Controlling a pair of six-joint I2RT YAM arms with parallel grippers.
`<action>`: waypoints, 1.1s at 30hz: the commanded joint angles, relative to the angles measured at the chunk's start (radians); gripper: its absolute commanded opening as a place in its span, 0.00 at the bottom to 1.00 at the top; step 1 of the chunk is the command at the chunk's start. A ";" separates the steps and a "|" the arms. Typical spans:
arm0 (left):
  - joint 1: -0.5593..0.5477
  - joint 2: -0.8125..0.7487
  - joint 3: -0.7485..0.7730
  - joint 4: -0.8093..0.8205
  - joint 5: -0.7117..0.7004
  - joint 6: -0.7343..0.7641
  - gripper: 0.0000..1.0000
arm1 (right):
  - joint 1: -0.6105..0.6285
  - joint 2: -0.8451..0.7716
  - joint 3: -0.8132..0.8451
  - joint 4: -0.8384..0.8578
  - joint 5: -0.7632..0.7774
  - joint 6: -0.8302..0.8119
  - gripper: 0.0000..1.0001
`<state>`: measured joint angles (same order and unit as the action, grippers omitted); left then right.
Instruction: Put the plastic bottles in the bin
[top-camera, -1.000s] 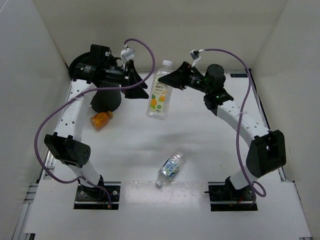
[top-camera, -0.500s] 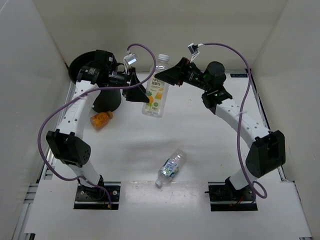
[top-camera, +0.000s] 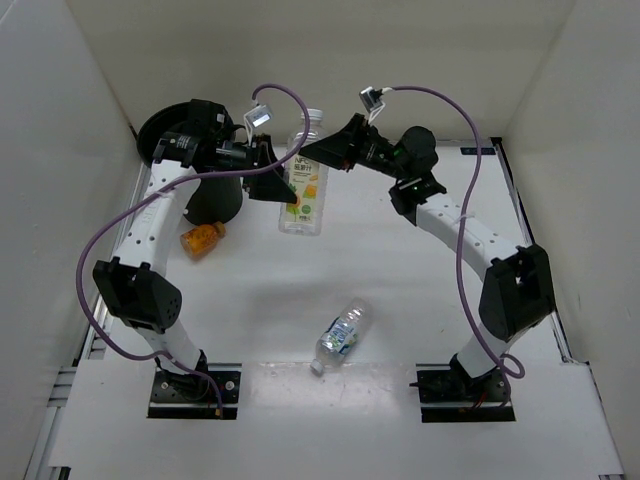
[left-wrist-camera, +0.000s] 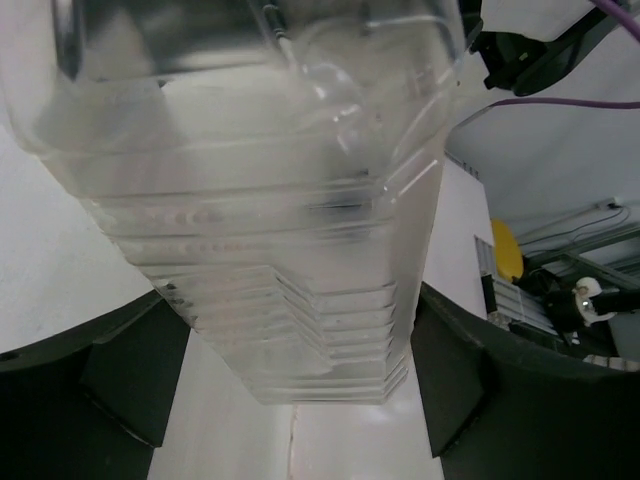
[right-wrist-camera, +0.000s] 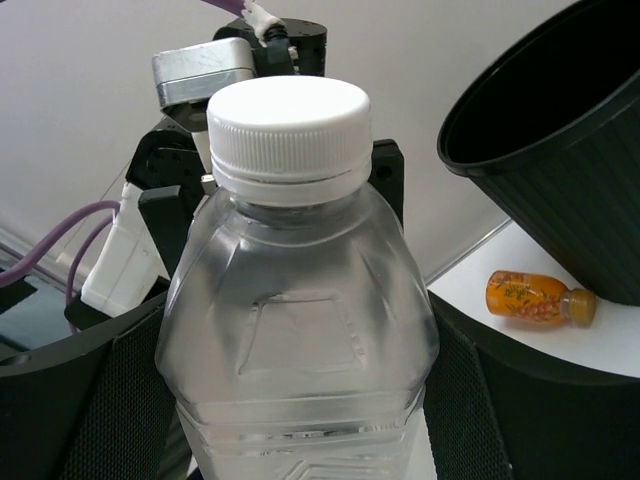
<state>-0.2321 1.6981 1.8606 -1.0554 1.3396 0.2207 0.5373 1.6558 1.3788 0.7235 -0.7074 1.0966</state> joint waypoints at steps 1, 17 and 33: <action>-0.019 0.003 -0.012 0.029 0.114 0.023 0.86 | 0.047 0.019 0.080 0.093 -0.038 0.055 0.00; 0.040 -0.026 0.000 0.120 0.150 -0.073 0.10 | 0.056 0.033 0.100 -0.113 -0.066 -0.024 0.66; 0.160 -0.026 0.002 0.141 0.133 -0.104 0.10 | -0.040 -0.195 0.080 -0.413 0.175 -0.259 1.00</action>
<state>-0.1047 1.7058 1.8393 -0.9375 1.4338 0.1162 0.5251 1.5448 1.4395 0.3408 -0.5922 0.9077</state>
